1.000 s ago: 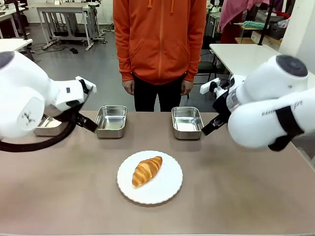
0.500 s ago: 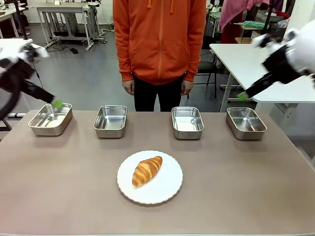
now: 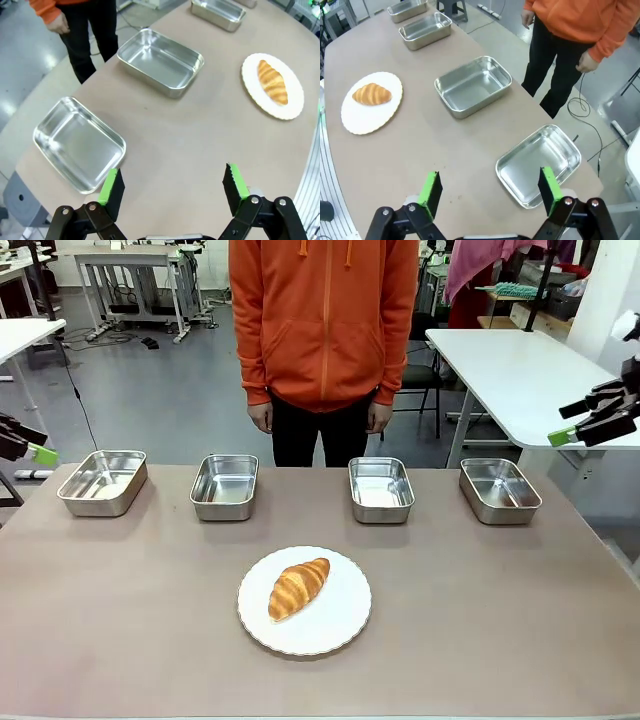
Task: Place the bread in the container.
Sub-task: Place the Butter Roll into the Airtight Container indicated by the human.
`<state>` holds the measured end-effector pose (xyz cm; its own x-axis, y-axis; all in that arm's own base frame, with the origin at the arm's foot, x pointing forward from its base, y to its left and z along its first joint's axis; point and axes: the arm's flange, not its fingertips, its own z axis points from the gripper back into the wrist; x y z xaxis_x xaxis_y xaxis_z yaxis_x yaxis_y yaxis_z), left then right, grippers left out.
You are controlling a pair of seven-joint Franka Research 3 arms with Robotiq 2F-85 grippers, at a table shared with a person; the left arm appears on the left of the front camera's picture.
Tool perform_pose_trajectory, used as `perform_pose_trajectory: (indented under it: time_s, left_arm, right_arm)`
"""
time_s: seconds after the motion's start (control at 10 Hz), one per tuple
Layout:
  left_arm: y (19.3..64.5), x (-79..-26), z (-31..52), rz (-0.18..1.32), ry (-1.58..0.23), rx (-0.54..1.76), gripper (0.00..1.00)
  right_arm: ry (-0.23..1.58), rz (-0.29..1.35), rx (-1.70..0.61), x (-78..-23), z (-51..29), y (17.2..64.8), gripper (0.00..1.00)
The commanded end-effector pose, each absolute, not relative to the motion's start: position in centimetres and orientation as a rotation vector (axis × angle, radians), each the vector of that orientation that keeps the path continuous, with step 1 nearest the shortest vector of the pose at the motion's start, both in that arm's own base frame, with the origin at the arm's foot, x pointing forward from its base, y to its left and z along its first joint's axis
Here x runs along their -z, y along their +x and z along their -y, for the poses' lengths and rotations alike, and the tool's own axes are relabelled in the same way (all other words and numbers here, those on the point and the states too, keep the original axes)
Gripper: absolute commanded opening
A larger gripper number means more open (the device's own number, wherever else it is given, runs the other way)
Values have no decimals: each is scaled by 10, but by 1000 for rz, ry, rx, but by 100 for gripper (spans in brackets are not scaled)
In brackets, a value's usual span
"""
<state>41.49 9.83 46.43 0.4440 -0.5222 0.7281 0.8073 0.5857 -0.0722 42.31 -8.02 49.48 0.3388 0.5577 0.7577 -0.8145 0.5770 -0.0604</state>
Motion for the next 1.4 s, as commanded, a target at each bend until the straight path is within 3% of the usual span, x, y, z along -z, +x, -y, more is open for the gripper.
perform_pose_trajectory:
  time_s: [0.0,0.3,0.6,1.3]
  left_arm:
    - [414,-472,-87,682,-435,867,100]
    - [415,-466,-88,685,-428,865,100]
    - [429,-482,-119,735,-506,842,100]
    - [419,-499,-154,892,-571,727,100]
  right_arm:
    - [306,780,-856,-506,71,426,100]
    - [318,789,-895,-496,75,425,100]
    - [376,885,-880,-527,120,437,100]
    - [429,1012,-747,-541,202,428,100]
